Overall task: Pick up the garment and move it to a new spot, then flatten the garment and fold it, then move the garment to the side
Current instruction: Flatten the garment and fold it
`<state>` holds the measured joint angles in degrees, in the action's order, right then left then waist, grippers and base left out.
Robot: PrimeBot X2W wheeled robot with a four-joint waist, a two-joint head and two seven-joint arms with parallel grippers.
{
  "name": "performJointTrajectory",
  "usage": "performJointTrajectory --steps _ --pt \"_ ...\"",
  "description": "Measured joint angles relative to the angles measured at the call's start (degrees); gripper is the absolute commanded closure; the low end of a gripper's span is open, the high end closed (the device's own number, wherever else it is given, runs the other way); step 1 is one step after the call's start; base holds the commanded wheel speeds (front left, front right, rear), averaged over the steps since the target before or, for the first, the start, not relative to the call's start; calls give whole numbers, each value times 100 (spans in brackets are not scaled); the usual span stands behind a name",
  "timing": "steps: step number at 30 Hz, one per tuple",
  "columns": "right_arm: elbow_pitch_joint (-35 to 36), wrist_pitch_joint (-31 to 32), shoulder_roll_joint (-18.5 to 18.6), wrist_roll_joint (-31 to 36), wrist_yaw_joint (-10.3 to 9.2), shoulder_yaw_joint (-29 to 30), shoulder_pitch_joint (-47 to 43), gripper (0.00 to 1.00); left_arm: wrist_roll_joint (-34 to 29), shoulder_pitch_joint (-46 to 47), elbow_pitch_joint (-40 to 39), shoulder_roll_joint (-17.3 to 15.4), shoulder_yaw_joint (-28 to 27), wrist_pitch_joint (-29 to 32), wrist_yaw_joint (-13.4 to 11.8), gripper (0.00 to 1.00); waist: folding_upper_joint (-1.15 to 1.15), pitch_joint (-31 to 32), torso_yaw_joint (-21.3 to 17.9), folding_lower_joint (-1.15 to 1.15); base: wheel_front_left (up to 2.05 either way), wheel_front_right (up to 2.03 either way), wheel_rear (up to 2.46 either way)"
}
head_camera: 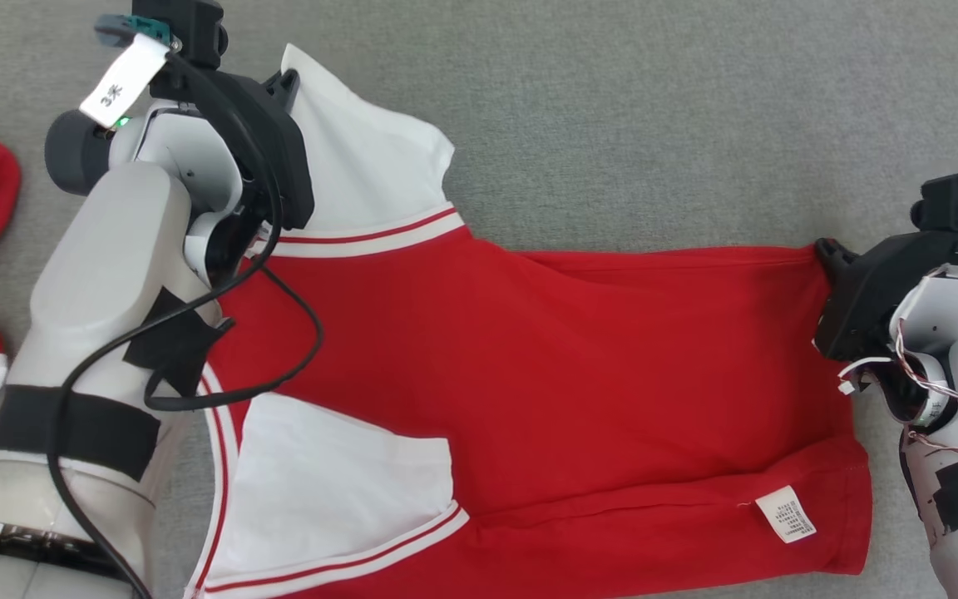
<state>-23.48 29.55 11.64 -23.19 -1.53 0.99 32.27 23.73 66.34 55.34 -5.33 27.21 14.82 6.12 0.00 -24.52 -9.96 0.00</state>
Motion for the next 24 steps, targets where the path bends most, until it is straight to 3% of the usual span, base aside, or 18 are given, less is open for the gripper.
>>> performJointTrajectory --steps 15,24 --pt "272 -801 -42 -298 -101 548 -571 100 119 -1201 -942 77 22 -1610 47 100 0 510 471 0 0 0 0" --pt "498 -1040 -75 -348 -105 719 -1354 100 235 -2514 -1887 3 122 -2414 85 100 0 956 662 -1 0 0 0"
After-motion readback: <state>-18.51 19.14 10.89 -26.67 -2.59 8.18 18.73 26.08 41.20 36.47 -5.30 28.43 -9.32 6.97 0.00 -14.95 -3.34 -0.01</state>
